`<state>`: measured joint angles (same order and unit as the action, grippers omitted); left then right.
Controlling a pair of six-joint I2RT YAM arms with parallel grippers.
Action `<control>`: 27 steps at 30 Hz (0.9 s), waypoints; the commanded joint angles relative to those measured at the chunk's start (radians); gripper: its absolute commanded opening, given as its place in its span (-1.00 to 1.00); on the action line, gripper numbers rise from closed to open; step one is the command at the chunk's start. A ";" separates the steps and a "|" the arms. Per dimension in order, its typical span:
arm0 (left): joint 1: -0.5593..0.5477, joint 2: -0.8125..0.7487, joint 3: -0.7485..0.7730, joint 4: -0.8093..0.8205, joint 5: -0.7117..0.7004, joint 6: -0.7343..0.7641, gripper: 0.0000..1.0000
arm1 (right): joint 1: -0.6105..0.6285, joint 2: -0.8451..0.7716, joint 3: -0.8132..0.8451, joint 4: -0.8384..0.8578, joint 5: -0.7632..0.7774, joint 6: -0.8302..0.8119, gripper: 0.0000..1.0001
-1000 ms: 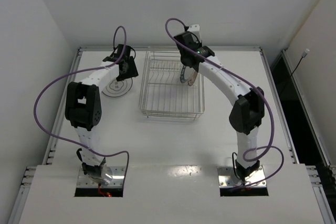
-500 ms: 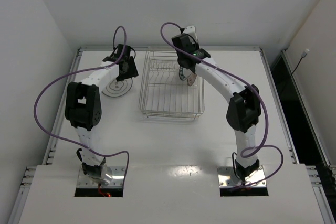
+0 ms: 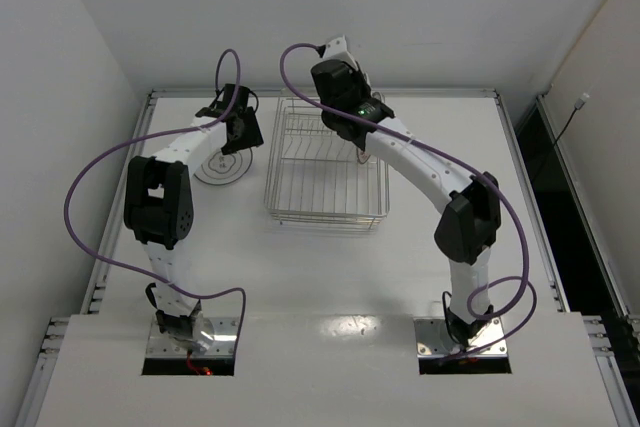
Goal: Load the plates into the dish rack
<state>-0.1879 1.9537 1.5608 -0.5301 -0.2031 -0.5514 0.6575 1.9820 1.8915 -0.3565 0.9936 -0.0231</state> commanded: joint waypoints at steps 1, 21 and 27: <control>0.007 -0.022 0.038 0.010 -0.007 -0.007 0.10 | 0.002 -0.074 0.032 0.119 0.077 -0.098 -1.00; 0.007 -0.022 0.038 0.010 0.002 -0.007 0.10 | -0.007 -0.035 -0.100 0.149 0.054 -0.087 -1.00; 0.007 -0.022 0.038 0.001 -0.009 -0.007 0.10 | -0.007 0.021 -0.112 0.100 0.043 -0.031 -1.00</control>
<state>-0.1879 1.9537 1.5608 -0.5301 -0.2031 -0.5514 0.6559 1.9823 1.7786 -0.2710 1.0210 -0.0910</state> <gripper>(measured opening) 0.550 0.008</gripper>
